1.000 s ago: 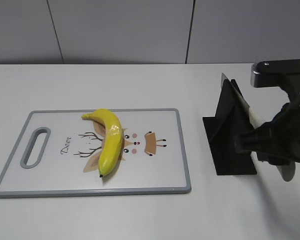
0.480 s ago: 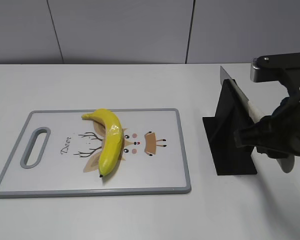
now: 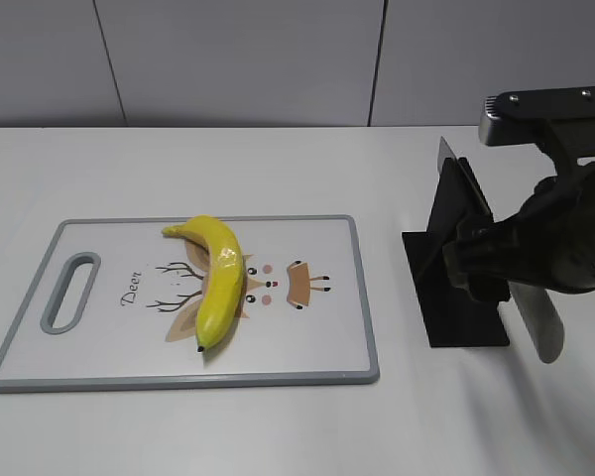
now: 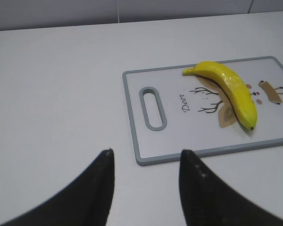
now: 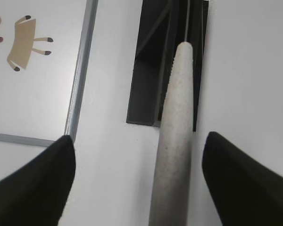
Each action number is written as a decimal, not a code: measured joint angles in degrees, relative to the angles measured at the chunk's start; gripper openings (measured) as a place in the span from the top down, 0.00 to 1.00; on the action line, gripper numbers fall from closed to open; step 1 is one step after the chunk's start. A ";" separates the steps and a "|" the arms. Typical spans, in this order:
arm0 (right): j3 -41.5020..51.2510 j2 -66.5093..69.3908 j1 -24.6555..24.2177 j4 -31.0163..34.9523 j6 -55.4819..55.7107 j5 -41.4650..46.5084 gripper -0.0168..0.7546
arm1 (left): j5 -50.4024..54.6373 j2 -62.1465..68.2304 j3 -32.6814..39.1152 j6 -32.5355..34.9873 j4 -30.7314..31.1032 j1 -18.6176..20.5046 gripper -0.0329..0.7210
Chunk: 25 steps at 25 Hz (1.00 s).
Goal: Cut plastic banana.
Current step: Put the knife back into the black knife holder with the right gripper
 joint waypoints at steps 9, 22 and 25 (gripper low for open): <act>-7.77 0.05 0.00 -2.86 -2.30 3.63 0.13 | 0.00 0.00 0.00 0.00 0.00 0.00 0.38; -14.02 -6.91 0.00 19.22 -45.84 8.33 0.16 | 0.00 0.00 0.00 0.00 0.00 0.00 0.27; -14.02 -11.47 0.00 23.65 -51.82 8.69 0.16 | 0.00 0.00 0.00 0.00 -0.05 0.00 0.12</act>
